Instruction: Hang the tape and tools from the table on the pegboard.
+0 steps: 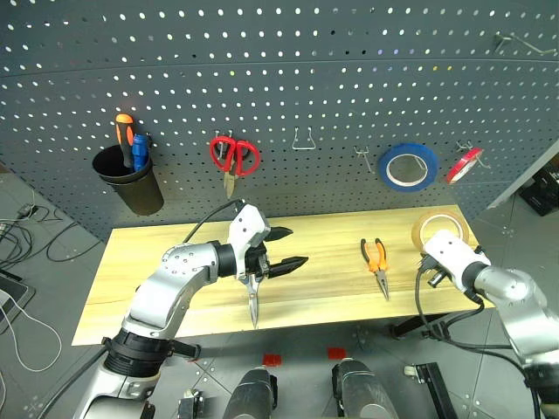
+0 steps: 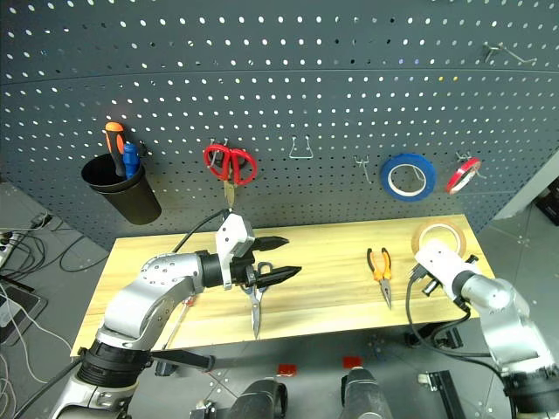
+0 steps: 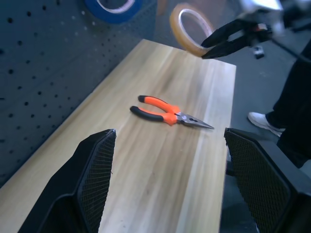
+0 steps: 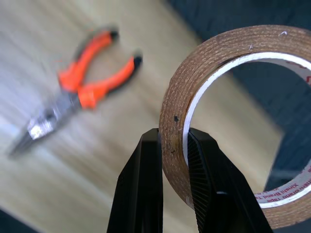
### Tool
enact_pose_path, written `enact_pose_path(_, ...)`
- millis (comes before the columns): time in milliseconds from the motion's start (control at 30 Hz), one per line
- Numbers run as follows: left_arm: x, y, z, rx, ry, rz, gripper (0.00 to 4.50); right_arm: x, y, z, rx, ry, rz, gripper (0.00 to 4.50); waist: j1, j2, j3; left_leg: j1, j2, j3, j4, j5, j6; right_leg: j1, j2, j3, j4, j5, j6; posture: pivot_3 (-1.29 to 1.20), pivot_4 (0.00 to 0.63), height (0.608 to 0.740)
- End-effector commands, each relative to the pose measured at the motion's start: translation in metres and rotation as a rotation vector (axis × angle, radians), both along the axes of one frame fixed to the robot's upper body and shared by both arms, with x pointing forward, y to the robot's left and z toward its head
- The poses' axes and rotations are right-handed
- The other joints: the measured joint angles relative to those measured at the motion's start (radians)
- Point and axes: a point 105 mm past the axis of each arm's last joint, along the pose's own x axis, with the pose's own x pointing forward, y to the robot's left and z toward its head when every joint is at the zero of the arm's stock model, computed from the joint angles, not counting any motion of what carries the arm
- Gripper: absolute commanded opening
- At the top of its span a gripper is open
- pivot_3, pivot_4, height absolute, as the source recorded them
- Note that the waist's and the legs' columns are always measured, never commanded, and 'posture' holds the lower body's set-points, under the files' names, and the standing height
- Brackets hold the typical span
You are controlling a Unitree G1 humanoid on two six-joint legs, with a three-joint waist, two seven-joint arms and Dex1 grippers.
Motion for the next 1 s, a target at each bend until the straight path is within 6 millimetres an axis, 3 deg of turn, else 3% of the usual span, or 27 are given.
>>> enact_pose_path(33, -0.002, 0.005, 0.02, -0.028, -0.105, 0.02, 3.78, -0.009, 0.049, 0.055, -0.027, -0.353, 0.137, 0.42, -0.004, 0.0, 0.0, -0.001, 0.0, 0.001, 0.0, 0.0, 0.0, -0.002, 0.0, 0.001, 0.001, 0.0, 0.0, -0.08, 0.182, 0.74)
enact_pose_path(133, -0.002, 0.008, 0.026, -0.05, -0.115, 0.032, 3.78, -0.005, 0.069, 0.069, -0.002, -0.44, 0.195, 0.42, -0.003, 0.0, 0.0, -0.003, -0.002, 0.002, 0.002, 0.0, -0.001, -0.003, -0.001, 0.002, 0.0, 0.001, 0.001, -0.07, 0.181, 0.74)
enact_pose_path(233, -0.001, 0.008, 0.032, -0.076, -0.123, 0.042, 3.78, 0.013, 0.08, 0.079, 0.032, -0.47, 0.23, 0.42, -0.003, 0.0, 0.0, -0.003, -0.002, 0.002, 0.002, 0.001, -0.001, -0.003, -0.001, 0.001, 0.0, 0.002, 0.001, -0.06, 0.178, 0.74)
enact_pose_path(500, 0.0, 0.004, 0.039, -0.103, -0.128, 0.05, 3.78, 0.055, 0.085, 0.066, 0.103, -0.392, 0.289, 0.42, -0.002, 0.0, 0.0, -0.008, -0.001, 0.002, 0.002, 0.001, -0.001, -0.009, 0.0, 0.001, 0.0, 0.003, 0.0, -0.05, 0.176, 0.74)
enact_pose_path(633, 0.0, 0.006, 0.037, -0.09, -0.123, 0.056, 3.78, 0.064, 0.09, 0.06, 0.125, -0.353, 0.328, 0.42, -0.004, 0.0, 0.0, -0.009, -0.001, 0.002, 0.002, 0.001, -0.001, -0.01, 0.0, 0.001, 0.0, 0.003, 0.0, -0.03, 0.176, 0.74)
enact_pose_path(800, 0.001, 0.015, 0.031, -0.05, -0.104, 0.063, 3.78, 0.056, 0.088, 0.049, 0.18, -0.292, 0.307, 2.02, -0.004, 0.0, 0.0, -0.009, -0.001, 0.001, 0.002, 0.001, -0.001, -0.01, 0.0, 0.001, 0.001, 0.003, 0.0, -0.04, 0.178, 0.74)
enact_pose_path(900, 0.003, 0.026, 0.026, 0.002, -0.096, 0.067, 3.78, 0.049, 0.075, 0.038, 0.218, -0.236, 0.21, 3.05, -0.002, 0.0, 0.0, -0.009, -0.001, 0.001, 0.002, 0.001, -0.001, -0.01, 0.0, 0.001, 0.001, 0.003, 0.0, -0.04, 0.176, 0.74)
enact_pose_path(1000, 0.001, 0.041, 0.009, 0.127, -0.083, 0.039, 3.78, 0.042, 0.054, 0.006, 0.282, -0.087, -0.007, 4.03, -0.002, 0.0, 0.0, -0.009, -0.001, 0.001, 0.002, 0.001, -0.001, -0.01, 0.0, 0.001, 0.002, 0.003, 0.0, -0.05, 0.177, 0.74)
